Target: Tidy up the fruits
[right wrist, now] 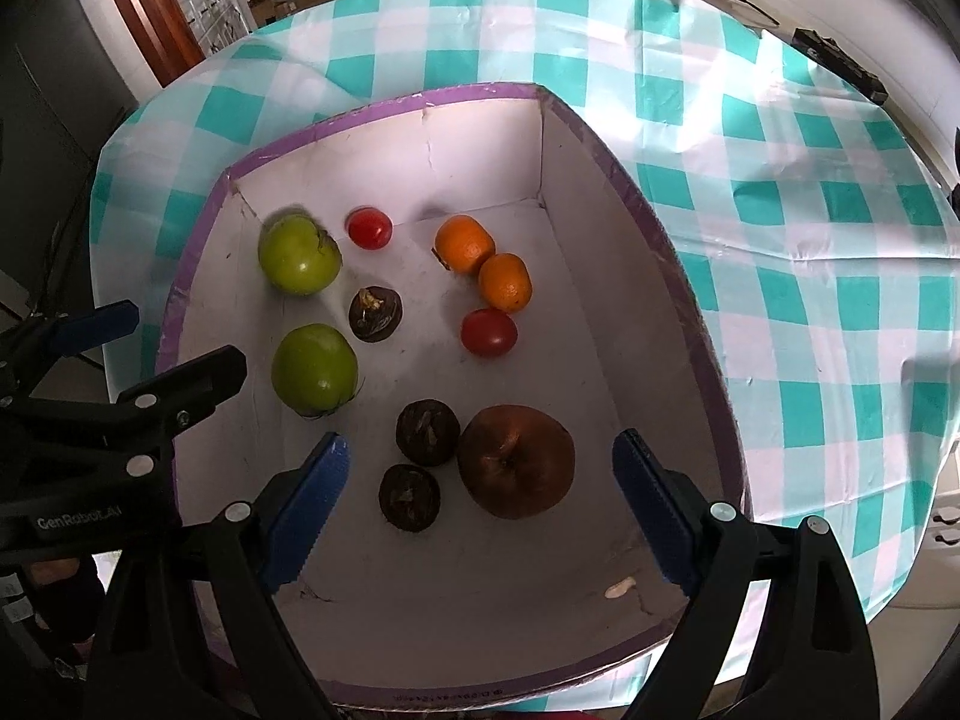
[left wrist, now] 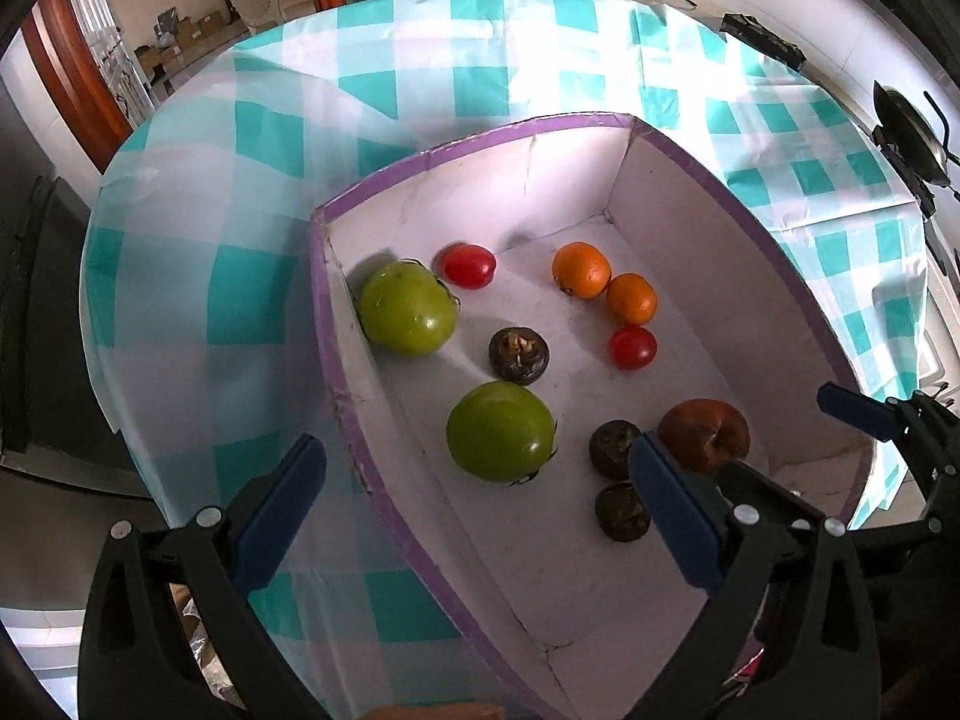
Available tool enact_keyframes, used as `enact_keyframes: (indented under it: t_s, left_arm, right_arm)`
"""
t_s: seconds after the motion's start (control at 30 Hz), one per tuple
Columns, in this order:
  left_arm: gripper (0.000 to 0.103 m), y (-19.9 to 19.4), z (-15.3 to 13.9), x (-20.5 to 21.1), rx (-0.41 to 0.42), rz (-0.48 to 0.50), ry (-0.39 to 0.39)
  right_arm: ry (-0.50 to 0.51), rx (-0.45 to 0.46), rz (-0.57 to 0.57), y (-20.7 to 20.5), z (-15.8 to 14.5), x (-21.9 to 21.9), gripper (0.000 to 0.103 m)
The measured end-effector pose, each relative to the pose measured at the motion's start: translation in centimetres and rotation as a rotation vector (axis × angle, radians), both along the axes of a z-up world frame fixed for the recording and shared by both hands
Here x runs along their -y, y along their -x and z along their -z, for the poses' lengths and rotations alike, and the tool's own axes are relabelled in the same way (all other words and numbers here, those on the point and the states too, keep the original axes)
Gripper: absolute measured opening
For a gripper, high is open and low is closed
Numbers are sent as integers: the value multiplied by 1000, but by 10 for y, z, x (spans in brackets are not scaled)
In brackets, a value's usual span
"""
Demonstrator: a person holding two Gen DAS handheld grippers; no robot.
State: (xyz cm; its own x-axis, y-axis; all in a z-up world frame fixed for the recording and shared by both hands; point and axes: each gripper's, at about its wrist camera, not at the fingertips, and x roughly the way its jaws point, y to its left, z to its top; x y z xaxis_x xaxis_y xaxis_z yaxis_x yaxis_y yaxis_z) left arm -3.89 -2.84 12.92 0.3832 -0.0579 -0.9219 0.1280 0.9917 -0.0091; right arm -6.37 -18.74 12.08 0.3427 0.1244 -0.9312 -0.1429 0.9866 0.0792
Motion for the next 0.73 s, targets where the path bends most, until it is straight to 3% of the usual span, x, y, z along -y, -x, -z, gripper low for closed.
enact_keyframes:
  t_s: [0.37, 0.47, 0.73]
  left_arm:
    - [101, 3, 2, 0, -2, -4, 2]
    - [101, 7, 1, 3, 27, -16, -28]
    - [101, 13, 13, -3, -26, -63, -24]
  right_arm:
    - [6, -27, 36, 3, 5, 7, 87]
    - [7, -20, 31, 6, 3, 7, 87]
    - [-19, -59, -10, 7, 15, 2, 87]
